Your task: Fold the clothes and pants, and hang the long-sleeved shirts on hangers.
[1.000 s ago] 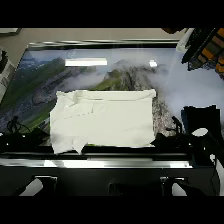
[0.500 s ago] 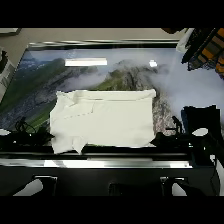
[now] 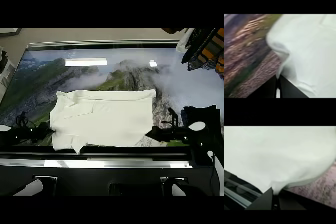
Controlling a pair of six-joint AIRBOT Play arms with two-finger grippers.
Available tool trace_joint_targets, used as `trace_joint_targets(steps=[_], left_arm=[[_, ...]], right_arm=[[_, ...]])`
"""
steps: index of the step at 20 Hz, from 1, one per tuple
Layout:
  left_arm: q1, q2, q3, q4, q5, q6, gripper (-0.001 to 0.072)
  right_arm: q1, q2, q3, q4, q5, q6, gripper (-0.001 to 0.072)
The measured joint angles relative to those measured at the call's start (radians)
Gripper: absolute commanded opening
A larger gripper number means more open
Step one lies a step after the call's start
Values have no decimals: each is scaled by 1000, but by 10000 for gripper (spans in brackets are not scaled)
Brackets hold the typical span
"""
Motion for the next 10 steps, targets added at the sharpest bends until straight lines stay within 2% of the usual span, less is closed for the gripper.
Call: trace_joint_targets(steps=[2,5,8,10], left_arm=[[-64,19,84,-13,9,-36,15],[-153,55,288,-19,23,-84,15],[-202,114,571,22,3,-167,15],[-216,172,759,84,-26,-248,16]], right_arm=[[84,0,119,-64,-64,60,26],[167,0,372,-255,-131,218,26],[200,0,690,-473,-113,368,26],[209,6,899,-573,-53,420,26]])
